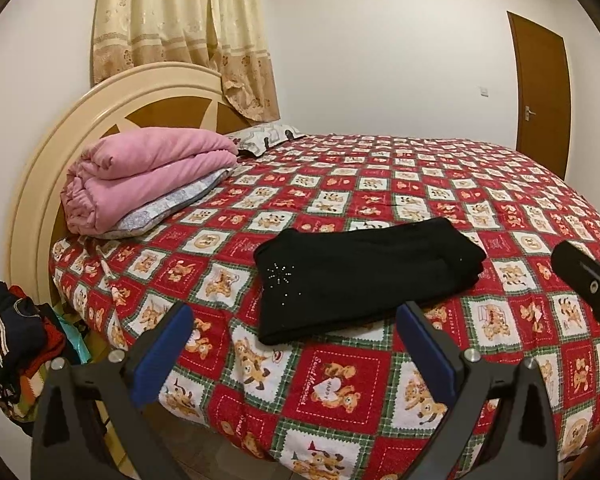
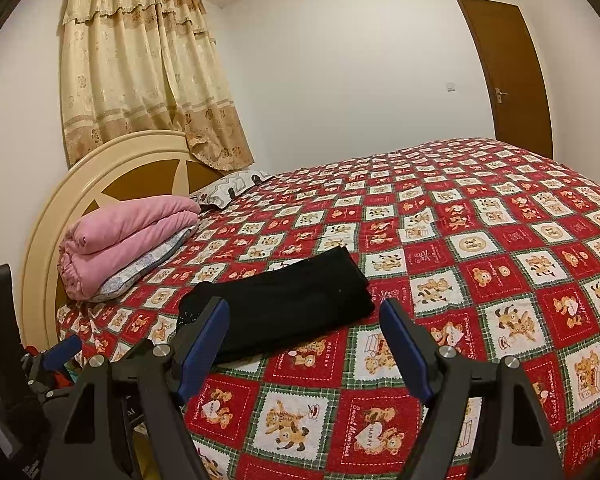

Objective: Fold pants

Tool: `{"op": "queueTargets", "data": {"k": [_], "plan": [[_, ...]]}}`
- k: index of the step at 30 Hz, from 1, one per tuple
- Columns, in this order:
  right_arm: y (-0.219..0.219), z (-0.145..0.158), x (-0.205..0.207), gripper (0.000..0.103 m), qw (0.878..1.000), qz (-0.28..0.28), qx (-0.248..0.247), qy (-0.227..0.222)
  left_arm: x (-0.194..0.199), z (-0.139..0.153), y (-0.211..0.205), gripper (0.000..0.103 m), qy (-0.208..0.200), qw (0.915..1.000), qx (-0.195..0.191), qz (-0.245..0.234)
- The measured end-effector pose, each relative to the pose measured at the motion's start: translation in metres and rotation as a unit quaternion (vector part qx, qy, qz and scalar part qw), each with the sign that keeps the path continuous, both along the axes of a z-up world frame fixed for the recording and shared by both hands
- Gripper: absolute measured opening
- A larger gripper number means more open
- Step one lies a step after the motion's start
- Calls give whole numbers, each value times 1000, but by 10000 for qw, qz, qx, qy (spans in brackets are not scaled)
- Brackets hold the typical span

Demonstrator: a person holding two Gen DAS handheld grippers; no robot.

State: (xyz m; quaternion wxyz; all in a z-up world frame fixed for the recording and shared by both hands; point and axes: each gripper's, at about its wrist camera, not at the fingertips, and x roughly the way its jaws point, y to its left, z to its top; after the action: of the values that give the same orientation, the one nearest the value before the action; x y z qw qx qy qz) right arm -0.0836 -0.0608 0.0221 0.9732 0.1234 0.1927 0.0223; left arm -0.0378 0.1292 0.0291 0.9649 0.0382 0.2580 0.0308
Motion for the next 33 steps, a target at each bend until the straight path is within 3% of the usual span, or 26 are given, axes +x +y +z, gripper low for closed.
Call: {"op": "queueTargets", "data": {"k": [33], "plan": [[1,-3,2,79,10000,-57,30,76,4,-2,4,103,-6,9999,29,158]]}}
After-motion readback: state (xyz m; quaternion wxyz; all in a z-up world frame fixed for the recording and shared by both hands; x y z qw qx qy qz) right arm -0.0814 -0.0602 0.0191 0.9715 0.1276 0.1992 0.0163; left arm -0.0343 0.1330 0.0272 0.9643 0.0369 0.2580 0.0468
